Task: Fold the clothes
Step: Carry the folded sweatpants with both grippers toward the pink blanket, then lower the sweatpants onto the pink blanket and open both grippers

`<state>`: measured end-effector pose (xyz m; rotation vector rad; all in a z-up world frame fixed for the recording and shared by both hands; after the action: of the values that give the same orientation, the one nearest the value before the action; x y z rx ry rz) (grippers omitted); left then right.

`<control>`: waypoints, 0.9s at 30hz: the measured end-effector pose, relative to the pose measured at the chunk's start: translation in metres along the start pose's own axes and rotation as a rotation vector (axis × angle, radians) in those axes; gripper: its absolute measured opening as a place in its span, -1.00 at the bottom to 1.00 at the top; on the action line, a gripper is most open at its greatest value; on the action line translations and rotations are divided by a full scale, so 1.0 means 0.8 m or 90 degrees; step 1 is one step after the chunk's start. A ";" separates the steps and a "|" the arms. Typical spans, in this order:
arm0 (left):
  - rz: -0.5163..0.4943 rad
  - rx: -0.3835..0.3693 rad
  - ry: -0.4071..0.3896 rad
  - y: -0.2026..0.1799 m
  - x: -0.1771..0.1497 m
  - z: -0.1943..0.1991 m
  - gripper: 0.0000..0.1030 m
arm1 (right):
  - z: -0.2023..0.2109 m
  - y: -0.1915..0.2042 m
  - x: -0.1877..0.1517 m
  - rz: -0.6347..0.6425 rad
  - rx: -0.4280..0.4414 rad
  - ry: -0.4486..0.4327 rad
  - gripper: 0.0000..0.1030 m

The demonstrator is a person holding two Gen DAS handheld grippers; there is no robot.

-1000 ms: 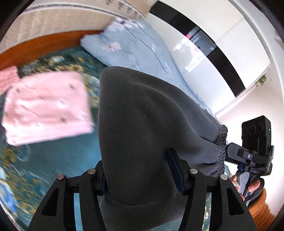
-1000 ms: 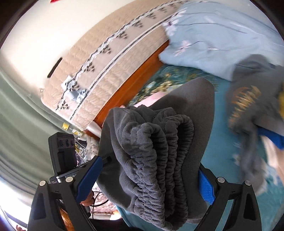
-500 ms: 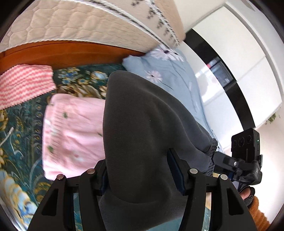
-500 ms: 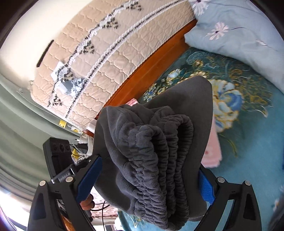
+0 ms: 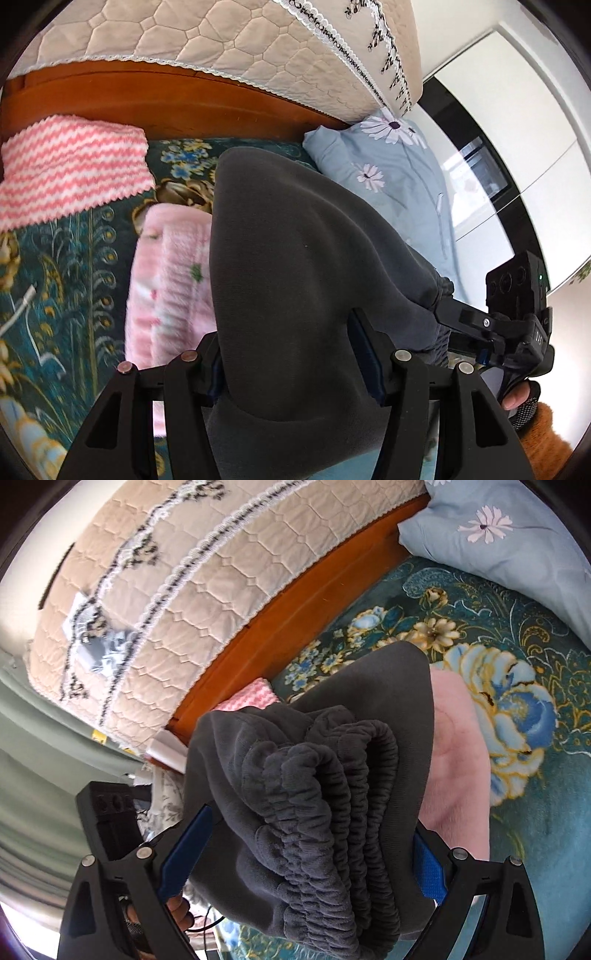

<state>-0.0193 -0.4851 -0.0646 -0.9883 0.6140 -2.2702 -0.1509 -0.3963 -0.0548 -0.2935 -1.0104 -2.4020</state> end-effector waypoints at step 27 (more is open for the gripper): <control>-0.033 0.034 -0.038 0.027 0.032 0.040 0.16 | 0.050 -0.032 0.014 0.009 -0.120 -0.089 0.62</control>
<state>-0.0023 -0.5230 -0.0453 -1.0523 0.5056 -2.2807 -0.1741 -0.3567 -0.0384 -0.5409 -0.8384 -2.4960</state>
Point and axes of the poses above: each gripper's, at about its wrist camera, not at the fingertips, and z roughly against the way its jaws point, y to its left, x to its top, the point moved 10 cm from there along -z, roughly the way its jaws point, and after that the axes turned 1 degree about -x, right-handed, at the moved point
